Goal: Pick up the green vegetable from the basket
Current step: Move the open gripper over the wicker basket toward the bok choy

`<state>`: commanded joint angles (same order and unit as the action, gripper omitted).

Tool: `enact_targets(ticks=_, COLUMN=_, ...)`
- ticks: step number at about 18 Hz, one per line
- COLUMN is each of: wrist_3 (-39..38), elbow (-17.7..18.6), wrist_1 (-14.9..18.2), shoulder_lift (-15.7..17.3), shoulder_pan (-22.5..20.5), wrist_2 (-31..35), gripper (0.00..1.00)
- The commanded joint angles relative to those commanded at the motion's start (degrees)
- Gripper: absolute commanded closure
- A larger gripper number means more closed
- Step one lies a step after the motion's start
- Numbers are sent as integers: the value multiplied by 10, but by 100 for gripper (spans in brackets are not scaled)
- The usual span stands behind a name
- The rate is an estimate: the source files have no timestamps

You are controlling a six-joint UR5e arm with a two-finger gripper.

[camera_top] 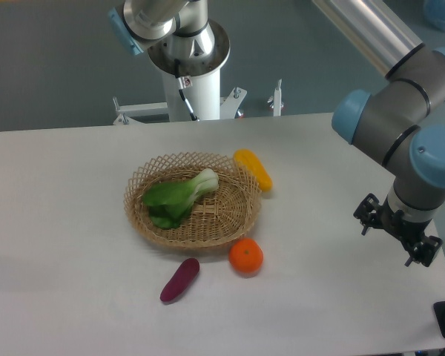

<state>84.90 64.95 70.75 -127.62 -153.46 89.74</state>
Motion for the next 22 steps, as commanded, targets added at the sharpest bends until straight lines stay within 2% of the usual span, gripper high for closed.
enact_targets(ticks=9, wrist_3=-27, elbow=5, wrist_1=1, shoulder_lift=1, shoulder_pan=3, wrist_2=-2, gripper=0)
enact_targets(ticks=13, wrist_3=-102, elbow=41, wrist_1=-4, shoulder_lift=27, shoulder_pan=16, wrist_2=-7, gripper=0)
enact_targets(ticks=17, wrist_3=-103, elbow=107, wrist_1=-7, shoulder_lift=70, shoulder_pan=25, wrist_2=-10, gripper=0)
enact_targets(ticks=22, wrist_3=-102, elbow=155, wrist_1=-3, shoulder_lift=112, shoulder_pan=42, wrist_2=-9, gripper=0)
